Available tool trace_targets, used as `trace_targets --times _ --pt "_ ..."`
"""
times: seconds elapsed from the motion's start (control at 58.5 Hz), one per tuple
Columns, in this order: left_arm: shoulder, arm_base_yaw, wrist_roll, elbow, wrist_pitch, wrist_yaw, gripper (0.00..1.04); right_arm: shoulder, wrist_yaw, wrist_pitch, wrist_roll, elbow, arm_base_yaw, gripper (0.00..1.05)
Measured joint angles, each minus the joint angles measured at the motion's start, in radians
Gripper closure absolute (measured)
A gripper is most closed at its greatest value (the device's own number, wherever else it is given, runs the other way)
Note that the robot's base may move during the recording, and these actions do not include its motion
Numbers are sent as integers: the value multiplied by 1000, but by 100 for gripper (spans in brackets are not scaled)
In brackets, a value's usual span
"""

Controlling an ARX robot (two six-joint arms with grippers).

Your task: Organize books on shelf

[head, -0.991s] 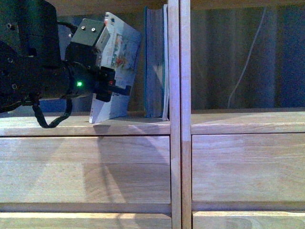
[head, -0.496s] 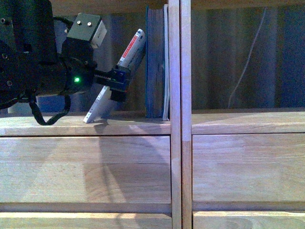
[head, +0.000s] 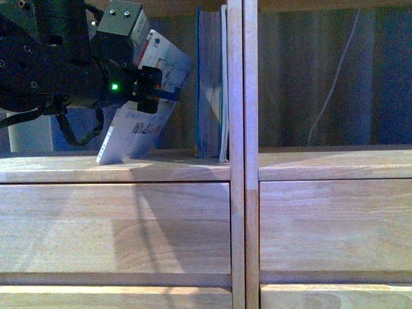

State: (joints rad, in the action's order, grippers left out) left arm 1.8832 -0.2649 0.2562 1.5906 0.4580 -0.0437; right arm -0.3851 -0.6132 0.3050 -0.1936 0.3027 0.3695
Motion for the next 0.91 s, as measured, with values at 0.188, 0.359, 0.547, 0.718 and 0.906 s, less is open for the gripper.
trace_targets --times 0.188,0.359,0.547,0.718,0.906 --pt "38 -3 15 48 0 32 98 0 0 0 0 0 0 7" --pt "77 -7 -26 107 8 68 98 0 0 0 0 0 0 7" --pt "133 -30 -82 201 -11 76 98 0 0 0 0 0 0 7" --pt "178 -54 -106 293 -51 80 98 0 0 0 0 0 0 7" --pt "215 -71 -134 364 -123 68 97 0 0 0 0 0 0 7"
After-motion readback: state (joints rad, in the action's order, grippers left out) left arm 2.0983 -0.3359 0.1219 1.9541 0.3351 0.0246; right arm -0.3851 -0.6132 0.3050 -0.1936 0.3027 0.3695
